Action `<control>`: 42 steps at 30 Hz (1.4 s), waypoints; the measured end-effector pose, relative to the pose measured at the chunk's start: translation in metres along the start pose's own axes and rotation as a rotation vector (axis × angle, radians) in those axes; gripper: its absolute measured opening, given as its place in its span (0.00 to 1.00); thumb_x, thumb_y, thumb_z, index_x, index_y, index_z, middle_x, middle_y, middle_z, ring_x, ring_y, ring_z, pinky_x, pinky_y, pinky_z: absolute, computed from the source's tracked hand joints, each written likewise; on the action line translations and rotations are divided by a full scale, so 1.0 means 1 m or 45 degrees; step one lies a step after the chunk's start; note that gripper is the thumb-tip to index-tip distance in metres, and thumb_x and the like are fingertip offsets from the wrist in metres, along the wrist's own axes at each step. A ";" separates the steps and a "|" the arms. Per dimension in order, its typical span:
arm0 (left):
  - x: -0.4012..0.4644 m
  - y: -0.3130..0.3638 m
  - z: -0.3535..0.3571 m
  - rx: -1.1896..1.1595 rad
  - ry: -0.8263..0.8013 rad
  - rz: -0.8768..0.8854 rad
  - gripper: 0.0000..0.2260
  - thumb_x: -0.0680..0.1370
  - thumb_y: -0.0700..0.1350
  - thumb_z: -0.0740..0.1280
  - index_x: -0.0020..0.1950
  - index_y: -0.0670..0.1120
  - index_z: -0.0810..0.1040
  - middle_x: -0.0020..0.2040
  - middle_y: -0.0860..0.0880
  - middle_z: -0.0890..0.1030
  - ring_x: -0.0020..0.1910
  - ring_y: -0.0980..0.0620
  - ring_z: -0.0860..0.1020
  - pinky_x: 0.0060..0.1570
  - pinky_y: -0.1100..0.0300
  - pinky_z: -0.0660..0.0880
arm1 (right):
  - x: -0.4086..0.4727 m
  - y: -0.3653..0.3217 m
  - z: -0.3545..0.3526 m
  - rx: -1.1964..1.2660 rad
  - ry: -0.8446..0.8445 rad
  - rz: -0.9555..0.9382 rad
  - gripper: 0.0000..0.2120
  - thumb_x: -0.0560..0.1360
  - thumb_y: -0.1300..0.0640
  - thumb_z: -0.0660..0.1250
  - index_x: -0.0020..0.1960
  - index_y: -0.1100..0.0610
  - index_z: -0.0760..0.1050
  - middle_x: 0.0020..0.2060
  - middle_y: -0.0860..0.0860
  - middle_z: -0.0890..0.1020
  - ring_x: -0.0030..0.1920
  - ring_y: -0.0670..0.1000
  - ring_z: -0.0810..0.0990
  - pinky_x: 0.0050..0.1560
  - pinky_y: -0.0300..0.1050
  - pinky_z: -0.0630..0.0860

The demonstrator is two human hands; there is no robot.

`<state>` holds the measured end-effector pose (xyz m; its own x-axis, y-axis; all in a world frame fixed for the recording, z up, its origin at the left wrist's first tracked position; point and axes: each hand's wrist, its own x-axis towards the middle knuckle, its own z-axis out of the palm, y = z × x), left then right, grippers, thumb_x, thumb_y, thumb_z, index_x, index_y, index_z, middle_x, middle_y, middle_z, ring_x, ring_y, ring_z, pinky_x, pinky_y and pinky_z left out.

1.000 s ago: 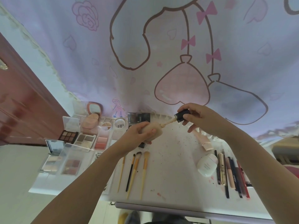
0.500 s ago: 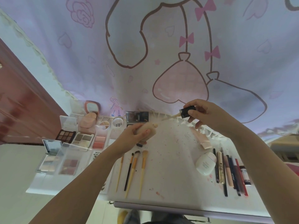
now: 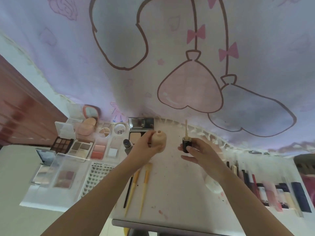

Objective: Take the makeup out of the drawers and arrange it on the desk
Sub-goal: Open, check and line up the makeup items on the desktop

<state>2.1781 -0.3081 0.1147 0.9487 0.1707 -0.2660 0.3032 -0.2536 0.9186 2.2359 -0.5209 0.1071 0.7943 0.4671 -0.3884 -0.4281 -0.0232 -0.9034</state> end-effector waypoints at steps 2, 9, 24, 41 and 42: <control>0.015 0.003 0.006 0.154 0.107 0.043 0.14 0.72 0.44 0.72 0.55 0.53 0.74 0.49 0.53 0.78 0.47 0.54 0.76 0.46 0.65 0.72 | 0.017 0.009 0.002 -0.340 0.126 -0.110 0.11 0.77 0.64 0.63 0.55 0.50 0.74 0.54 0.48 0.79 0.56 0.44 0.79 0.56 0.41 0.77; 0.071 -0.001 0.016 0.554 0.263 0.046 0.18 0.73 0.48 0.71 0.61 0.47 0.74 0.55 0.49 0.73 0.48 0.53 0.71 0.47 0.62 0.65 | 0.085 0.045 0.005 -0.763 0.407 -0.287 0.11 0.75 0.58 0.66 0.55 0.46 0.72 0.53 0.45 0.74 0.49 0.40 0.75 0.44 0.31 0.69; 0.103 -0.026 0.030 0.812 0.175 0.050 0.14 0.74 0.46 0.69 0.57 0.43 0.72 0.55 0.45 0.74 0.54 0.44 0.72 0.52 0.50 0.70 | 0.123 0.067 0.010 -1.087 0.409 -0.310 0.14 0.76 0.58 0.64 0.60 0.56 0.71 0.53 0.49 0.75 0.55 0.52 0.73 0.55 0.46 0.71; 0.046 -0.022 0.035 0.648 0.569 0.196 0.21 0.72 0.39 0.69 0.64 0.39 0.69 0.57 0.42 0.73 0.57 0.41 0.71 0.58 0.49 0.69 | 0.062 0.034 -0.031 -1.114 0.381 -0.221 0.11 0.78 0.57 0.64 0.59 0.55 0.75 0.56 0.49 0.77 0.55 0.48 0.77 0.56 0.40 0.72; 0.037 -0.023 0.045 0.583 0.584 0.256 0.18 0.73 0.38 0.68 0.62 0.40 0.70 0.55 0.44 0.74 0.54 0.44 0.72 0.56 0.50 0.71 | 0.051 0.031 -0.044 -1.179 0.438 -0.215 0.09 0.78 0.58 0.62 0.56 0.54 0.76 0.54 0.49 0.79 0.54 0.49 0.78 0.55 0.41 0.73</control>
<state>2.2102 -0.3385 0.0707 0.8872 0.4393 0.1407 0.2282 -0.6830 0.6939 2.2818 -0.5370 0.0513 0.9578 0.2505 -0.1413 0.0900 -0.7277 -0.6800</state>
